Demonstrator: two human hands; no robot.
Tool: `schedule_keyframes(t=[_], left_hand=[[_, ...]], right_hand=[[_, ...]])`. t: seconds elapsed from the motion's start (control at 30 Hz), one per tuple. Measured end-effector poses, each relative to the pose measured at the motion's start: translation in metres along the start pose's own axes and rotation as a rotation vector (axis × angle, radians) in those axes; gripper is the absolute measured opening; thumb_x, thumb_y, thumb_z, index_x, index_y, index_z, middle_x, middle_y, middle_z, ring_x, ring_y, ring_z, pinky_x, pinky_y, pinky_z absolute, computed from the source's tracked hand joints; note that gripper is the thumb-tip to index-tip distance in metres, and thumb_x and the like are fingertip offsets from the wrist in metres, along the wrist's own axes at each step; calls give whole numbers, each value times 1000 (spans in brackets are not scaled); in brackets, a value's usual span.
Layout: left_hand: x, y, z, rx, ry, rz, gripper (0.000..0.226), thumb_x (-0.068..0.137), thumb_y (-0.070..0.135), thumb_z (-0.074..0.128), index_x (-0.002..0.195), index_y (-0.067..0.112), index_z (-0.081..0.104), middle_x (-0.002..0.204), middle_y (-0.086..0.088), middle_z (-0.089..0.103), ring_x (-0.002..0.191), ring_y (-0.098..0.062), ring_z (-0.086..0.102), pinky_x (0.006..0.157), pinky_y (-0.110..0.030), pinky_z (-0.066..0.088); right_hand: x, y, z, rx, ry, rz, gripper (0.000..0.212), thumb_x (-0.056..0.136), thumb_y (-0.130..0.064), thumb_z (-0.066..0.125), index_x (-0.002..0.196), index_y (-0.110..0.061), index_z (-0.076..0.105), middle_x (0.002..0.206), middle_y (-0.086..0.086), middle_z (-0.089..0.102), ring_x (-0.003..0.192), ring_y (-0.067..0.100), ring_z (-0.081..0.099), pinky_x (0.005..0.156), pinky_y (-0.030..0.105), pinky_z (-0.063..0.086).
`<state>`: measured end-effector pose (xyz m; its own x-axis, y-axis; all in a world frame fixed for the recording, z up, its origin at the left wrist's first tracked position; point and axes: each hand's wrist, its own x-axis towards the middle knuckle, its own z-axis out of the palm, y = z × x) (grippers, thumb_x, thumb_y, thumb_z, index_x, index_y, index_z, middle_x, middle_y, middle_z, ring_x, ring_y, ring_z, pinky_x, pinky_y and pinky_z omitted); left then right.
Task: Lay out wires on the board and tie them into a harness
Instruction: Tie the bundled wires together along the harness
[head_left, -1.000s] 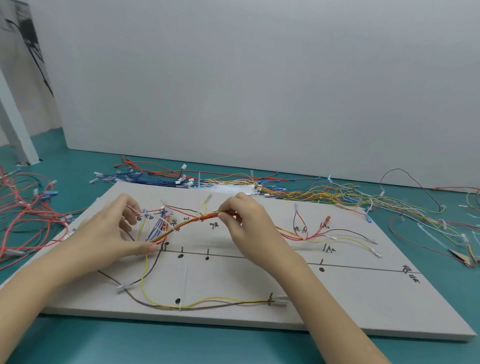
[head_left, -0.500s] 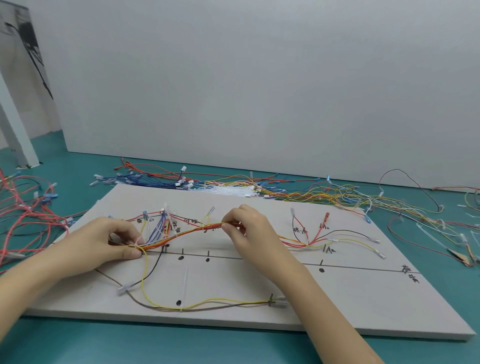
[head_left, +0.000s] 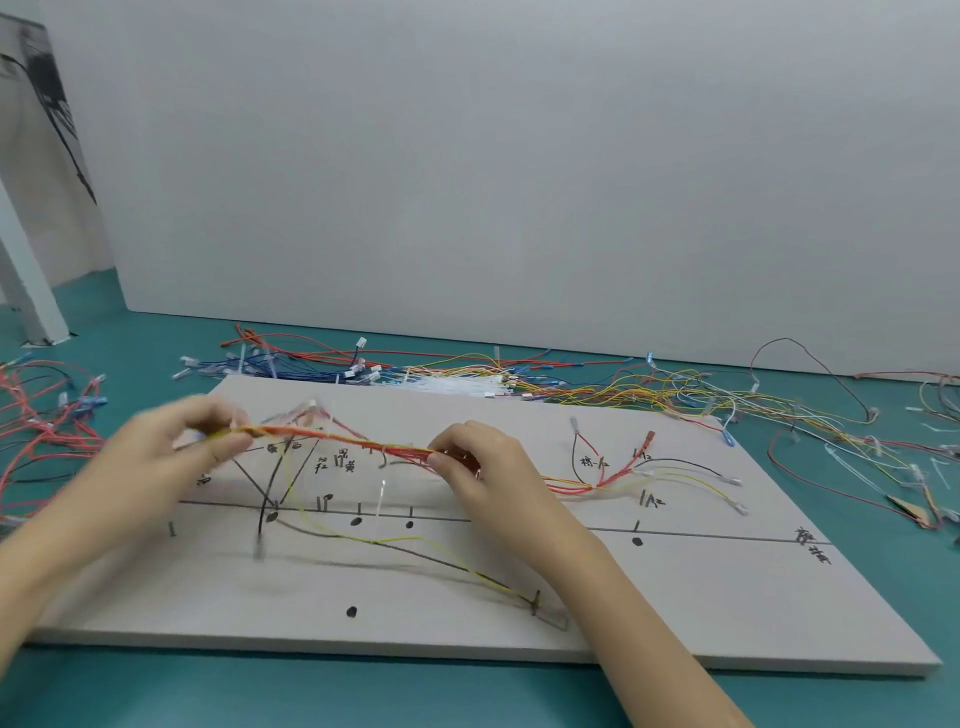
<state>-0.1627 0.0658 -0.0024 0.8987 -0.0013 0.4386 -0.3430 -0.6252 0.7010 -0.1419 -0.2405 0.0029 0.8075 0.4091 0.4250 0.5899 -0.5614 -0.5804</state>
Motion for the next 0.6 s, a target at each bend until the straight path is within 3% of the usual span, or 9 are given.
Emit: schedule_keyframes(t=[0.13, 0.2, 0.27, 0.33, 0.43, 0.5, 0.6], left_hand=[[31, 31, -12, 10, 87, 74, 13, 81, 17, 71, 80, 30, 68, 73, 18, 65, 64, 9, 54, 60, -4, 41], [48, 50, -10, 90, 133, 149, 14, 81, 14, 74, 78, 27, 69, 66, 12, 64, 67, -1, 55, 69, -17, 47], [61, 69, -7, 194, 181, 228, 8, 77, 22, 77, 83, 20, 73, 71, 13, 62, 80, -20, 50, 77, -31, 42], [68, 84, 0, 196, 223, 280, 11, 76, 21, 79, 86, 19, 74, 73, 19, 58, 79, -13, 41, 73, -15, 33], [72, 105, 19, 112, 267, 337, 17, 75, 12, 81, 83, 24, 71, 70, 16, 56, 60, -11, 38, 57, -12, 29], [73, 114, 32, 74, 314, 348, 14, 75, 13, 80, 82, 22, 71, 73, 9, 57, 56, -13, 40, 56, -18, 32], [71, 120, 50, 99, 412, 383, 7, 77, 14, 79, 81, 15, 73, 78, 0, 64, 56, -12, 50, 57, -26, 39]], right_hand=[[1, -2, -4, 45, 59, -30, 11, 94, -13, 58, 101, -15, 67, 87, 1, 58, 80, 13, 49, 74, 23, 40], [2, 1, -13, 72, 126, -38, 13, 91, -8, 61, 100, -13, 70, 85, 2, 59, 75, 4, 49, 70, 16, 37], [4, 5, -24, 55, 202, -16, 13, 90, -7, 63, 98, -11, 72, 84, -1, 59, 73, -2, 48, 67, 11, 34], [4, 9, -36, 11, 328, -12, 12, 90, -7, 64, 97, -11, 73, 84, -2, 60, 75, 2, 51, 69, 10, 36], [4, 12, -57, 72, 494, 20, 14, 89, -3, 64, 94, -12, 73, 83, 3, 64, 74, 14, 57, 69, 21, 42], [2, 10, -69, 254, 469, 105, 18, 90, -4, 61, 87, -19, 70, 75, 2, 64, 67, 15, 55, 62, 27, 43], [-5, 6, -81, 477, 239, 197, 15, 89, -27, 61, 91, -16, 72, 64, -2, 60, 51, 4, 45, 50, 13, 33]])
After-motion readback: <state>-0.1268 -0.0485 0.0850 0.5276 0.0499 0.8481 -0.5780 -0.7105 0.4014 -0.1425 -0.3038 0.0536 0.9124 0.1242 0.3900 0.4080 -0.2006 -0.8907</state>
